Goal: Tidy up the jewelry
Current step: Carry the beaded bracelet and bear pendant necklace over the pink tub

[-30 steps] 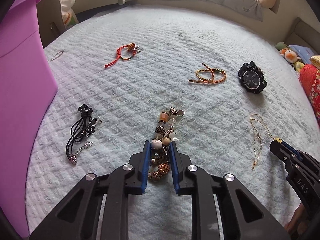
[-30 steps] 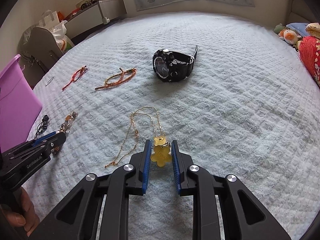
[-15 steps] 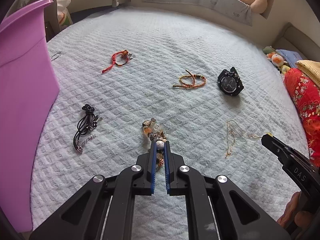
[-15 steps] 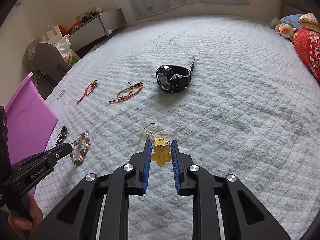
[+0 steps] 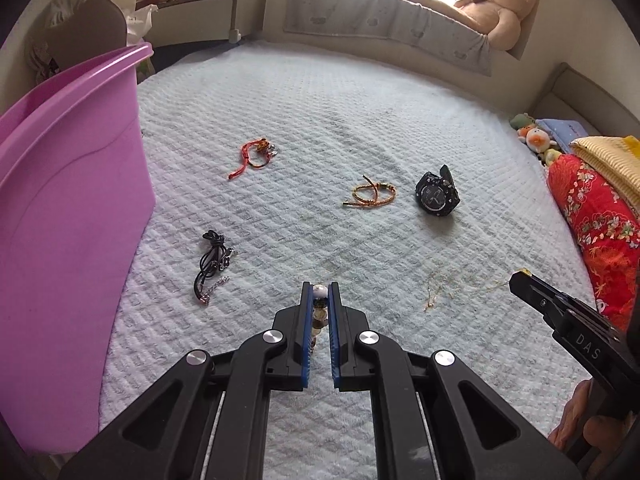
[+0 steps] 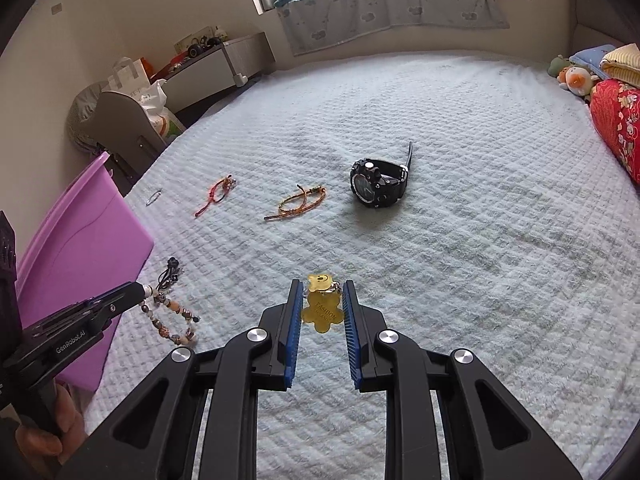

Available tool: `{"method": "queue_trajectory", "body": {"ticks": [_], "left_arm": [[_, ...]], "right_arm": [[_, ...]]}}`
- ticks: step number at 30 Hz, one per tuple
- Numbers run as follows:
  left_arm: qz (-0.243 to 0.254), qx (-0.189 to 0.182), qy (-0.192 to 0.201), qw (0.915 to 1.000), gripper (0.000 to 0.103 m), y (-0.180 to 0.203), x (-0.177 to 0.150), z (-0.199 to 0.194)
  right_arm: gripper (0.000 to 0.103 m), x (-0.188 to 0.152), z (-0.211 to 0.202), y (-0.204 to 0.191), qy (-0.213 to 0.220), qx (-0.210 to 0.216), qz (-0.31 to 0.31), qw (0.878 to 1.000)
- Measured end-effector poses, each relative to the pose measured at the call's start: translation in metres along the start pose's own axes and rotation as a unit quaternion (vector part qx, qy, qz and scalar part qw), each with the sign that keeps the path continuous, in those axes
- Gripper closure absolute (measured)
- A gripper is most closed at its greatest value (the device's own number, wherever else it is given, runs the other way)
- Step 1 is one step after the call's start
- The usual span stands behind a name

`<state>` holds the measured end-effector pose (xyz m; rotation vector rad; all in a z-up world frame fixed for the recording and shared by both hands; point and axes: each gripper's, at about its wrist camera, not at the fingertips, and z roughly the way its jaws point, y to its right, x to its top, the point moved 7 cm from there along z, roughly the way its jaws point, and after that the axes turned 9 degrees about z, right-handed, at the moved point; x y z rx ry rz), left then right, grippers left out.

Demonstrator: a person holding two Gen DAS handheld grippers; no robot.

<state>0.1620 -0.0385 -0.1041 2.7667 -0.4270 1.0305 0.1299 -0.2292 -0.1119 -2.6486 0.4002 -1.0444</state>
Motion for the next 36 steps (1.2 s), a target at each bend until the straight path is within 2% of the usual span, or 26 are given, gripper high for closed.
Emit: {"method": "queue_trajectory", "body": {"ticks": [12,20,28,36], "left_arm": [[0.009,0.006,0.023,0.9997,0.095,-0.008,0.005,-0.046],[0.014,0.007,0.047,0.9988,0.095,-0.015,0.017,-0.081],[0.023,0.013,0.074,0.9969,0.095,-0.029,0.035,-0.121],[0.018,0.036,0.088,0.9953,0.095,-0.055,0.045,-0.154]], "right_arm": [[0.083,-0.003,-0.034,-0.026,0.014,0.016,-0.009,1.000],[0.083,0.007,-0.060,-0.049,0.034,0.032,-0.018,0.999],[0.083,0.027,-0.088,-0.092,0.063,0.058,-0.049,0.995],[0.083,0.051,-0.112,-0.157,0.086,0.090,-0.098,0.987]]}}
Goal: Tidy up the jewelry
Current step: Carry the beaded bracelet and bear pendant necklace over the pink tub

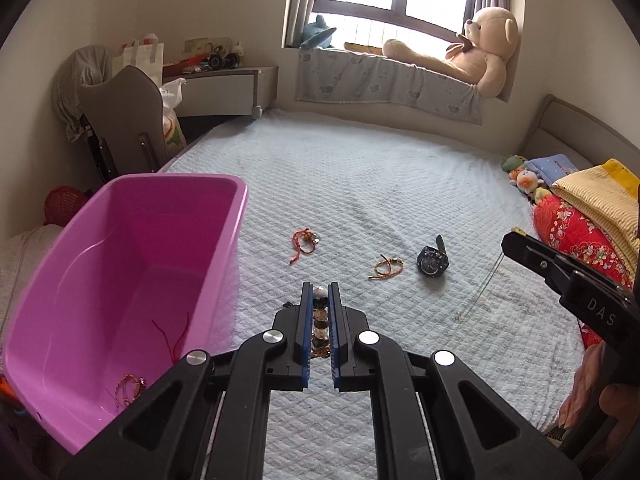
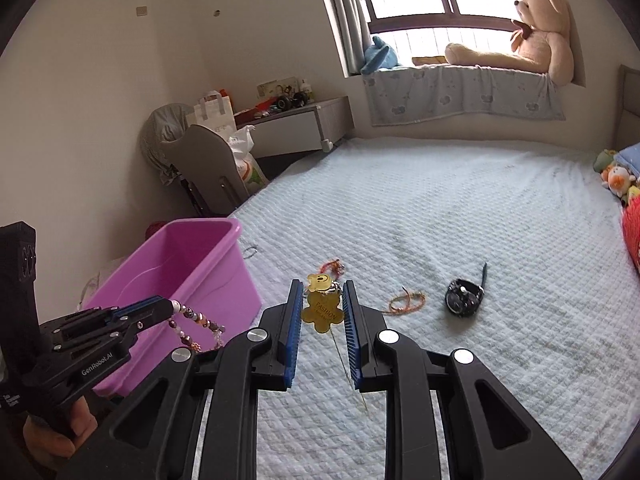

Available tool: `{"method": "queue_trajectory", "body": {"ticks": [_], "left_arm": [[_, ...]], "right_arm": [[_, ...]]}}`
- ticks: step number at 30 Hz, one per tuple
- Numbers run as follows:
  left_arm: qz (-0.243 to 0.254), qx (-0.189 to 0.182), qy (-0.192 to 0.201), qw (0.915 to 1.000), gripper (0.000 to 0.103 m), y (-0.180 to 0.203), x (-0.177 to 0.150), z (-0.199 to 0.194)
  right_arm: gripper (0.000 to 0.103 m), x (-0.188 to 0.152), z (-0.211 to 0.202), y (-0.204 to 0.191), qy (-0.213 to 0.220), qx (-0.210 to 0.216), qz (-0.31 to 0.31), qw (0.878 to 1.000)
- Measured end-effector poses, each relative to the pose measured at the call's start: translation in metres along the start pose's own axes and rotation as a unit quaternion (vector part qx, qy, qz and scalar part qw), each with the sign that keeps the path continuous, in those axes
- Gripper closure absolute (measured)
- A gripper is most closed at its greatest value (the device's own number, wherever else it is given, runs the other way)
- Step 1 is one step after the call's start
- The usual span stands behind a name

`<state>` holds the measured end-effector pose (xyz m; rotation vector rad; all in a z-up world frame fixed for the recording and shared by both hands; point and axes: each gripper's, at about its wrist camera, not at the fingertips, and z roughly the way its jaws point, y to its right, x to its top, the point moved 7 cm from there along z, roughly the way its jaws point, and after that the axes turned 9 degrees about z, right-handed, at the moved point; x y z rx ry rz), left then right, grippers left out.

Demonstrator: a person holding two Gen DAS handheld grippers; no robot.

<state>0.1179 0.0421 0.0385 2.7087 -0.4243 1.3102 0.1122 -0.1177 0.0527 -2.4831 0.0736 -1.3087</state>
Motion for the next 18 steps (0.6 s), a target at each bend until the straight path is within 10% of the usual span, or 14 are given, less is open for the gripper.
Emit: {"method": "queue_trajectory", "body": {"ticks": [18], "left_arm": [[-0.043,0.021,0.012,0.9988,0.095,-0.104,0.032,-0.055]], "right_arm": [[0.083,0.068,0.003,-0.182,0.004,0.132,-0.056,0.990]]}}
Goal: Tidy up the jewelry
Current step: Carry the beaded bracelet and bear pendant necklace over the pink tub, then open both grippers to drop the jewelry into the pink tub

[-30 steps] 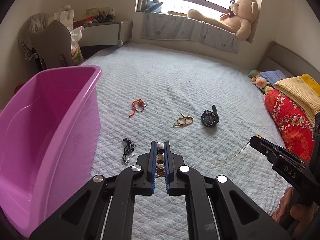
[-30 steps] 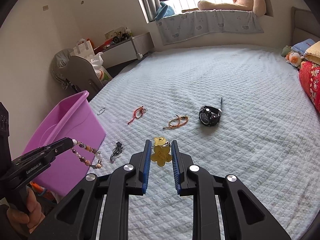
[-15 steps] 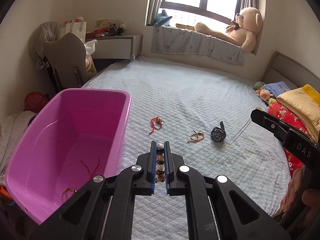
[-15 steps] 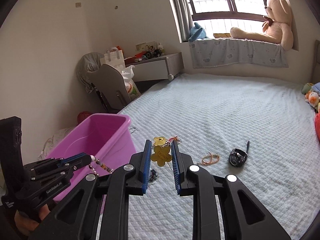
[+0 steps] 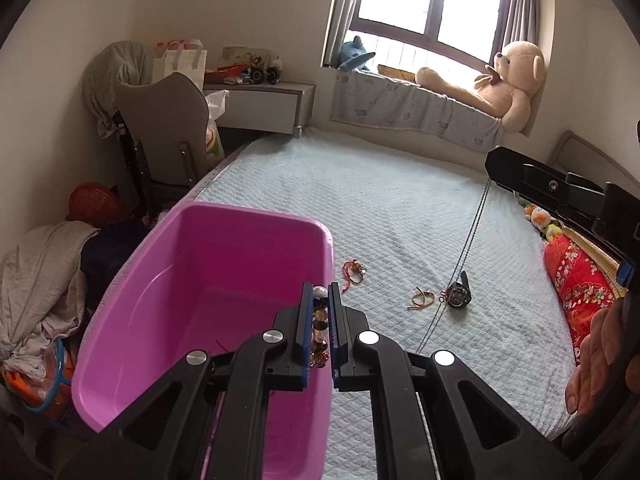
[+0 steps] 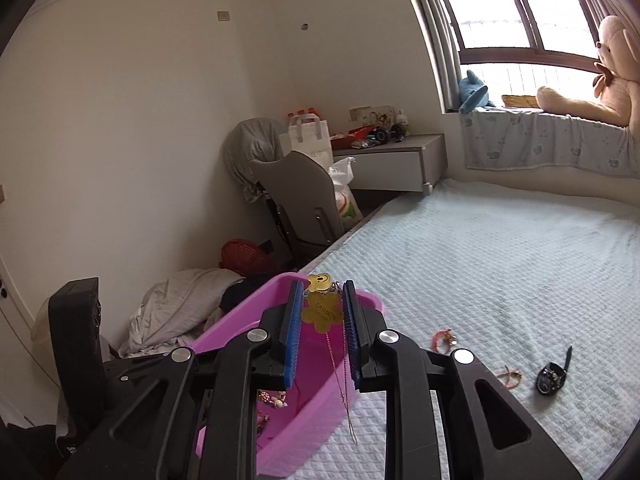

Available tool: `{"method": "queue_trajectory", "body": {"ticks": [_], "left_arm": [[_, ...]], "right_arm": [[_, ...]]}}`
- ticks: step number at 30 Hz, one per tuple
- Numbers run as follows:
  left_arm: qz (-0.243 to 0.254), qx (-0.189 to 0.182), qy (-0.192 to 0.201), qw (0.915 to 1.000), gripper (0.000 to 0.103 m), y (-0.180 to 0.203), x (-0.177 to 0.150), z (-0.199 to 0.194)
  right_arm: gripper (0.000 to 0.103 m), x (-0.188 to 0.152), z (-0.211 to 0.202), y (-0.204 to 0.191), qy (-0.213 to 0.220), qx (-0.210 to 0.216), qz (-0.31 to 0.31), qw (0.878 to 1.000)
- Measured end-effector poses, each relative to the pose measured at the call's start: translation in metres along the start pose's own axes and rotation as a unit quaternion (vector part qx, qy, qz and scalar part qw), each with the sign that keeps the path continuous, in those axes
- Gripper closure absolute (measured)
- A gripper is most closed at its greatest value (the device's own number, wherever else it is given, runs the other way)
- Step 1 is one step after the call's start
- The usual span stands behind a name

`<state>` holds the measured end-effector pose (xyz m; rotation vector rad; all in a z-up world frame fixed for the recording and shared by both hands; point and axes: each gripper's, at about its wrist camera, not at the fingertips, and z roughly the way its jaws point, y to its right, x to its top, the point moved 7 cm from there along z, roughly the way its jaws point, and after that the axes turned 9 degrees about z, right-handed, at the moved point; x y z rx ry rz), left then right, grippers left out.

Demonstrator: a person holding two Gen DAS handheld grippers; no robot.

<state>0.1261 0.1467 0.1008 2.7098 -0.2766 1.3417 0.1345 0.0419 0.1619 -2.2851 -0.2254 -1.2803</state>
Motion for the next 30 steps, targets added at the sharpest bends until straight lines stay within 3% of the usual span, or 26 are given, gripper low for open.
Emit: {"method": "queue_trajectory", "body": {"ticks": [10,20,30], "left_arm": [[-0.039,0.034,-0.036,0.9980,0.095,-0.068,-0.028,0.013],[-0.082,0.056,-0.096,0.9904,0.095,-0.111,-0.078,0.049],[-0.091,0.073,-0.143,0.9827,0.095,-0.126,-0.098,0.071]], "right_arm": [[0.083,-0.034,0.074,-0.047,-0.070,0.031,0.002,0.997],[0.083,-0.094,0.148,-0.046,-0.172,0.006,0.002,0.985],[0.083,-0.134,0.185,-0.035,-0.247,-0.033,0.001,0.968]]}}
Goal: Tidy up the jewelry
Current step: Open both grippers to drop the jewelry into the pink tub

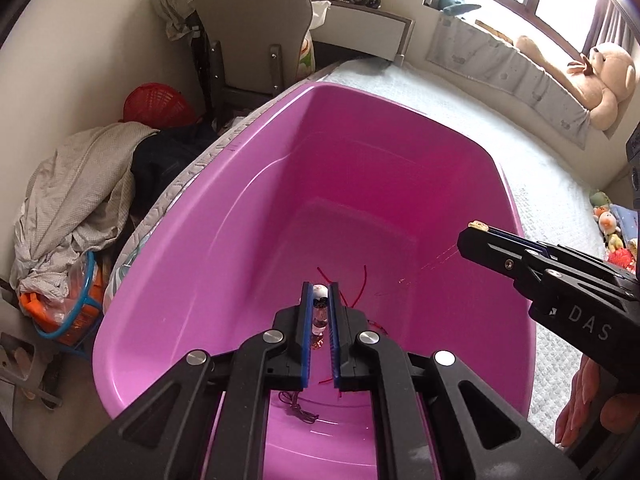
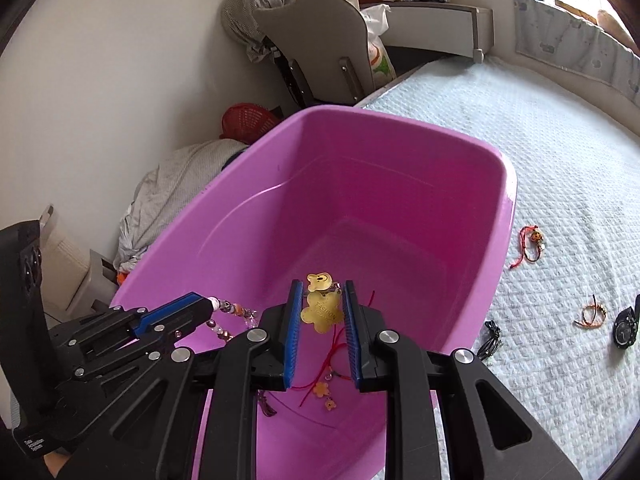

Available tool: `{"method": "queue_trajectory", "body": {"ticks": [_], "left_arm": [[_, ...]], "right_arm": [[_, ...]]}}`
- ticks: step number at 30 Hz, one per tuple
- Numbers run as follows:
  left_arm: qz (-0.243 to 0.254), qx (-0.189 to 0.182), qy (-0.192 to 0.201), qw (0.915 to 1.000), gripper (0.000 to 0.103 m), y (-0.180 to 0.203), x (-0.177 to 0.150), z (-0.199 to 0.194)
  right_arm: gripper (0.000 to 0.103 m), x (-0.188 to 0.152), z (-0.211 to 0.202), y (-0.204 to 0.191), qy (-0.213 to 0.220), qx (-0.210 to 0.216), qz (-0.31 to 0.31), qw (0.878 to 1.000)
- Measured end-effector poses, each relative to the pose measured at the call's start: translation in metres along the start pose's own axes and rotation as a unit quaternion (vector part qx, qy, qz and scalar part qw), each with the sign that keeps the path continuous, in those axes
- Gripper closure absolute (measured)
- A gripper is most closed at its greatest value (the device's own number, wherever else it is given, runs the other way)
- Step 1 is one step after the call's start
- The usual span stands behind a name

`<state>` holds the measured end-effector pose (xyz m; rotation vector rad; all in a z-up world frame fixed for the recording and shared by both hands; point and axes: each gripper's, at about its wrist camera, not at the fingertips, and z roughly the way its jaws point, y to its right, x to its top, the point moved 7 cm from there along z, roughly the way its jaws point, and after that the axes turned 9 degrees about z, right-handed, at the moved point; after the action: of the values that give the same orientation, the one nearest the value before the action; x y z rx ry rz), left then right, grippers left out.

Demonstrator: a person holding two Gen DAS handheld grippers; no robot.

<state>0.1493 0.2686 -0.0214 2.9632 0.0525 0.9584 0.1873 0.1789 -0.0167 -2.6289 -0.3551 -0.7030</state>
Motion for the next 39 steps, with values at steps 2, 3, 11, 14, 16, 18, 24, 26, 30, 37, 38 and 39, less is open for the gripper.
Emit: {"method": "queue_trajectory", "body": {"ticks": [2,3,11,14,16,18,24,26,30,37,38,39], "left_arm": [[-0.001,0.004,-0.009,0.9999,0.095,-0.001,-0.001,0.003],[-0.004,0.004,-0.014,0.9999,0.095,-0.002,0.000,0.006],[-0.007,0.033,-0.039,0.9987,0.092,-0.006,-0.008,0.011],[-0.012,0.047,-0.033,0.9983,0.053,-0.008,-0.009,0.006],[-0.022,0.054,-0.015,0.9982,0.021,-0.012,-0.008,-0.002],[-0.024,0.059,-0.008,0.9979,0.021,-0.014,-0.007,-0.007],[-0.025,0.065,-0.011,0.9975,0.021,-0.016,-0.009,-0.014],[-0.025,0.068,-0.010,0.9973,0.021,-0.016,-0.010,-0.017],[-0.026,0.075,-0.008,0.9968,0.021,-0.015,-0.017,-0.025],[-0.016,0.087,0.002,0.9960,0.018,-0.003,-0.029,-0.048],[-0.015,0.087,0.005,0.9961,0.018,-0.001,-0.030,-0.051],[-0.013,0.086,0.008,0.9961,0.018,0.003,-0.031,-0.055]], "right_arm": [[0.083,-0.002,0.006,0.001,-0.011,-0.005,0.003,1.000],[0.083,-0.003,0.009,0.002,-0.015,-0.008,0.003,1.000],[0.075,-0.006,0.012,0.013,-0.026,-0.023,0.006,0.999],[0.074,-0.007,0.010,0.015,-0.023,-0.025,0.007,0.999],[0.074,-0.008,0.007,0.015,-0.021,-0.023,0.007,0.999],[0.074,-0.007,0.007,0.015,-0.021,-0.022,0.006,1.000],[0.073,-0.007,0.003,0.015,-0.017,-0.019,0.008,1.000],[0.071,-0.009,0.000,0.015,-0.013,-0.018,0.008,1.000],[0.069,-0.012,-0.008,0.018,-0.005,-0.011,0.013,1.000],[0.062,-0.026,-0.039,0.028,0.027,0.003,0.022,0.999],[0.062,-0.029,-0.045,0.031,0.033,0.005,0.024,0.999],[0.062,-0.033,-0.051,0.034,0.038,0.007,0.026,0.999]]}}
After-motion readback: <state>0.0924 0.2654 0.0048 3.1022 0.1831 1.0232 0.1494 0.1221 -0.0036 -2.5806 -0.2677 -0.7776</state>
